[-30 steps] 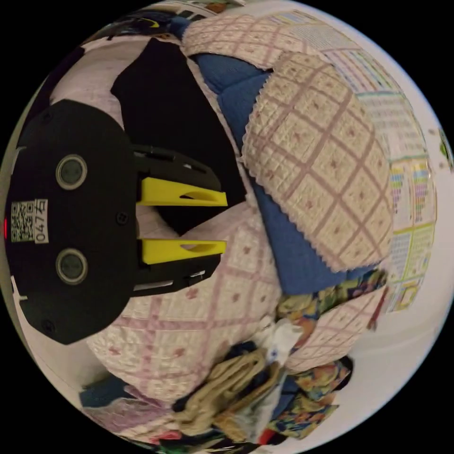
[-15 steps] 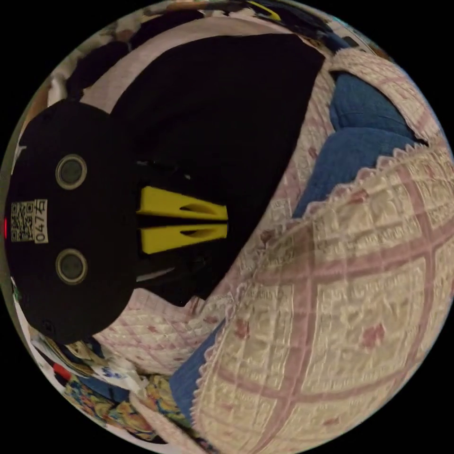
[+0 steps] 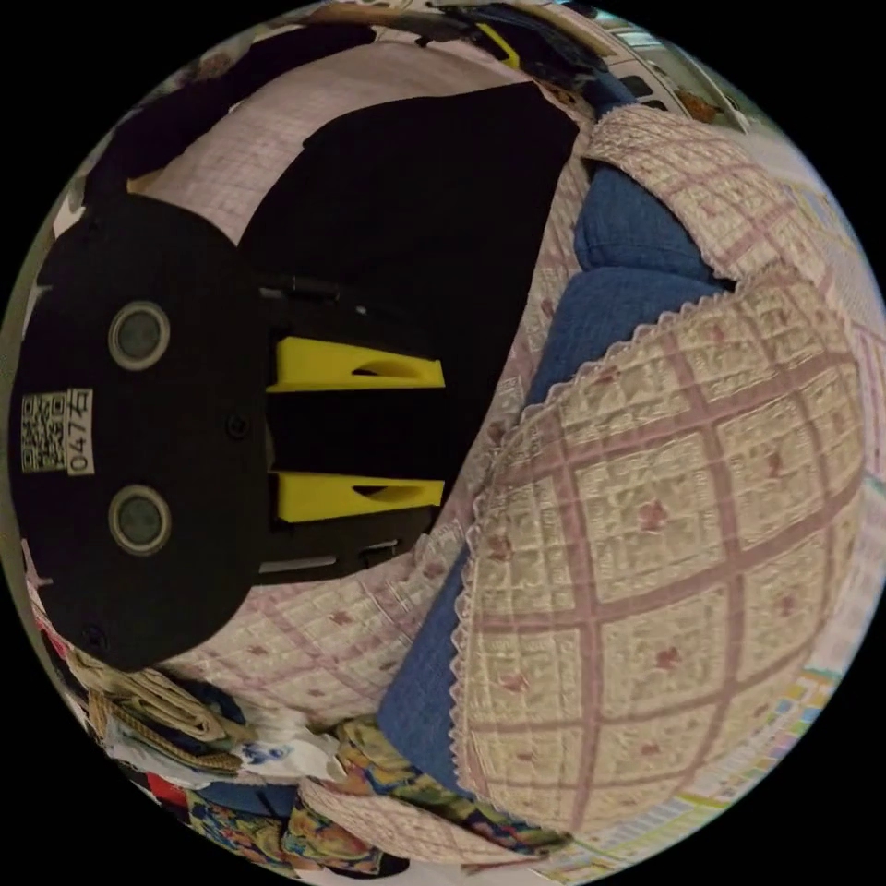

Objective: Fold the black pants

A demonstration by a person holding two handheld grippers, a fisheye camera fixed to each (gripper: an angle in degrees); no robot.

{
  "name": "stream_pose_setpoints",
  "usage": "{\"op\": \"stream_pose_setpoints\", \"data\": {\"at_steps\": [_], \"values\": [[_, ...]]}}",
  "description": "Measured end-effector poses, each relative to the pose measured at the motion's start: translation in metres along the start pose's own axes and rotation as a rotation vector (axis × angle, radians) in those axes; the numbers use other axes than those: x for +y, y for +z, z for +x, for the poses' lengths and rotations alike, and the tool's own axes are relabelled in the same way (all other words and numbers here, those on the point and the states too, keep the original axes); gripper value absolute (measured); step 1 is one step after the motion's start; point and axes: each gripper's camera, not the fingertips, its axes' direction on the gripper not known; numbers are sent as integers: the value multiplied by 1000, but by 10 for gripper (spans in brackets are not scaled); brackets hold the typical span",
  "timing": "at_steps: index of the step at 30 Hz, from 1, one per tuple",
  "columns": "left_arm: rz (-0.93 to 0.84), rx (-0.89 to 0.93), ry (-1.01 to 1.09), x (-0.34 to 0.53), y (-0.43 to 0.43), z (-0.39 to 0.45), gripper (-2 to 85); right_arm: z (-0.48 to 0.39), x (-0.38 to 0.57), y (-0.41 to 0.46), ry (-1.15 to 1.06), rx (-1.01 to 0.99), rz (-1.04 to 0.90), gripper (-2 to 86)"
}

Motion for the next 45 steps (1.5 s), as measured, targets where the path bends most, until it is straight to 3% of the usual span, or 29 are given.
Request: {"op": "stream_pose_setpoints", "data": {"at_steps": [4,7,10,14,17,18,25,32,45], "values": [[-82,97,218,-63,22,13,58,12,-13,12,6,-11,-30,78],[-148,-10,418,-126,62,15,88,15,-17,21,-7,-16,-67,65],[-259,70,411,-183,118,-2,106,12,-11,38,-44,-55,-170,20],[-367,134,366,-226,181,-4,102,1,8,8,-87,-7,-90,-4],[-451,185,390,-235,202,6,49,-8,28,-31,-114,46,-17,-6],[-425,190,391,-240,194,6,11,-8,32,-40,-115,49,-3,-6],[-250,156,431,-239,100,0,-8,-21,119,-173,-156,43,257,-6],[-35,89,464,-151,-62,-17,-9,-32,280,-276,-145,-57,363,12],[-95,198,447,-40,-238,-81,-8,-48,485,-358,-35,-130,336,-3]]}}
